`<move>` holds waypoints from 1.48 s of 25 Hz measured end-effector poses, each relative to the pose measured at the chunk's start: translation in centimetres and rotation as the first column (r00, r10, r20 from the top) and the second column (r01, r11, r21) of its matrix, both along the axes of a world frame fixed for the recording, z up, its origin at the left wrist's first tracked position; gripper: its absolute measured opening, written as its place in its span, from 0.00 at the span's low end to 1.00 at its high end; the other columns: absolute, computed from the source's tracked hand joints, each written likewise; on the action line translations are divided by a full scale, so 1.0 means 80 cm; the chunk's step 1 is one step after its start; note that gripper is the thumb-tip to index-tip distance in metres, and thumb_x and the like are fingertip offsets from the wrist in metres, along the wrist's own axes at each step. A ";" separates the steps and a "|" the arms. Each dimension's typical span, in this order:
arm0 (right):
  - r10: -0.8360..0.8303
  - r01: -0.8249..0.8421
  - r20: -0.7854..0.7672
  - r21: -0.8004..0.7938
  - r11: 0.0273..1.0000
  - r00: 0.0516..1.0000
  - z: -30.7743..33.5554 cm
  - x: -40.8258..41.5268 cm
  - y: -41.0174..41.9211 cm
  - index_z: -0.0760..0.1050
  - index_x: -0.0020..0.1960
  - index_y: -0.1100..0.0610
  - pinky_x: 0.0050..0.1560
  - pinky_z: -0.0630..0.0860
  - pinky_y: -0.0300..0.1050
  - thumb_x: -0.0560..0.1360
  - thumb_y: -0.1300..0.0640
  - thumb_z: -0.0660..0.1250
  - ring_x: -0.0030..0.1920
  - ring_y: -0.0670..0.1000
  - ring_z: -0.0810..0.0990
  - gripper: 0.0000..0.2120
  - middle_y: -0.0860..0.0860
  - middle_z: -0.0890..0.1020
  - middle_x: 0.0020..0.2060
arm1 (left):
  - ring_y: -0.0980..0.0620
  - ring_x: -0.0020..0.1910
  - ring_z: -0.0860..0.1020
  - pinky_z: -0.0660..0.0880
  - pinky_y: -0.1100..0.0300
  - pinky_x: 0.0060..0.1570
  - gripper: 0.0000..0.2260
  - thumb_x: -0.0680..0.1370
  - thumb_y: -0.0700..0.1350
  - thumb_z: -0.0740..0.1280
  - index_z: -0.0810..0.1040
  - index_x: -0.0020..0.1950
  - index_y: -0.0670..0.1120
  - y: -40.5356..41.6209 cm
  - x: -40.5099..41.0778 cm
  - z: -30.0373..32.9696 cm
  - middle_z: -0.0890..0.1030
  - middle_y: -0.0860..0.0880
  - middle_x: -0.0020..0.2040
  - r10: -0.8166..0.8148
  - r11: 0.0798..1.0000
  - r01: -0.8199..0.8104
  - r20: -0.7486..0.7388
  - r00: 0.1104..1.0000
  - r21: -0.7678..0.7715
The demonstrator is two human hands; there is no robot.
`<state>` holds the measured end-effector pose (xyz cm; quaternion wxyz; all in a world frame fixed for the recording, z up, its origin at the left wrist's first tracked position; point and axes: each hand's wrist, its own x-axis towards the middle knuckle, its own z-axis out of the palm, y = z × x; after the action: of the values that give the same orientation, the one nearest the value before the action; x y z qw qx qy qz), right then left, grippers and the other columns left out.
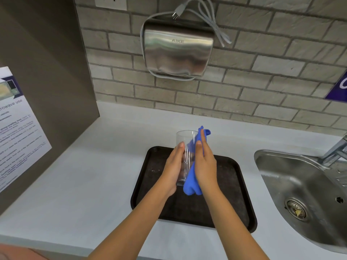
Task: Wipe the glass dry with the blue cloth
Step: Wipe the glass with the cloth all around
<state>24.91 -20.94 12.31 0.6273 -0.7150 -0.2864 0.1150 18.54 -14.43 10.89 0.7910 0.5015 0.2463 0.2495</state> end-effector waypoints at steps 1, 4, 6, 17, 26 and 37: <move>0.010 -0.008 -0.061 0.022 1.000 0.998 0.002 0.006 -0.001 0.64 0.72 0.35 0.60 0.78 0.55 0.81 0.42 0.53 0.57 0.49 0.81 0.19 0.49 0.79 0.63 | 0.47 0.58 0.85 0.80 0.49 0.61 0.21 0.82 0.61 0.58 0.77 0.68 0.51 0.000 0.002 0.002 0.85 0.44 0.59 -0.001 1.000 0.001 -0.004 1.000 -0.009; 0.014 0.012 0.208 -0.121 0.993 0.978 -0.002 -0.014 -0.012 0.61 0.70 0.30 0.58 0.78 0.45 0.82 0.46 0.55 0.62 0.48 0.77 0.19 0.45 0.66 0.75 | 0.48 0.58 0.84 0.81 0.54 0.55 0.23 0.83 0.61 0.55 0.77 0.69 0.50 0.004 0.008 0.007 0.85 0.45 0.60 -0.001 1.000 0.000 -0.007 1.000 -0.021; 0.035 0.110 0.526 -0.242 0.964 0.850 -0.018 -0.040 -0.020 0.61 0.72 0.33 0.58 0.75 0.41 0.82 0.51 0.57 0.73 0.51 0.67 0.21 0.43 0.55 0.78 | 0.48 0.58 0.84 0.80 0.56 0.54 0.26 0.82 0.63 0.53 0.79 0.67 0.48 0.012 0.008 0.014 0.85 0.44 0.60 0.006 0.997 -0.008 -0.026 1.000 -0.077; 0.144 -0.132 -0.271 0.064 0.989 0.952 0.043 0.009 -0.015 0.72 0.68 0.41 0.57 0.79 0.48 0.81 0.45 0.56 0.55 0.50 0.84 0.17 0.51 0.81 0.62 | 0.47 0.56 0.84 0.81 0.53 0.55 0.27 0.74 0.58 0.69 0.77 0.69 0.46 -0.008 0.000 0.019 0.84 0.43 0.60 -0.065 0.995 0.075 0.126 0.990 -0.070; 0.130 -0.078 -0.478 0.126 0.989 0.869 0.010 -0.001 -0.028 0.76 0.66 0.52 0.55 0.80 0.50 0.81 0.48 0.59 0.51 0.52 0.85 0.17 0.54 0.84 0.55 | 0.45 0.51 0.82 0.79 0.52 0.51 0.20 0.82 0.56 0.62 0.77 0.67 0.43 0.005 0.015 0.034 0.83 0.41 0.54 0.167 0.985 -0.168 -0.044 0.985 -0.022; -0.002 0.056 0.361 -0.141 0.988 0.933 -0.025 -0.050 -0.016 0.55 0.70 0.28 0.59 0.74 0.34 0.83 0.49 0.55 0.63 0.34 0.72 0.22 0.33 0.60 0.72 | 0.48 0.60 0.83 0.78 0.51 0.63 0.26 0.80 0.65 0.58 0.78 0.68 0.50 0.019 0.007 0.009 0.84 0.45 0.62 -0.039 0.996 0.050 -0.143 0.989 0.080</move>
<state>20.92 -22.18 10.33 0.5108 -0.7729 -0.3763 -0.0059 19.09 -12.89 11.60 0.7553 0.5558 0.2800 0.2056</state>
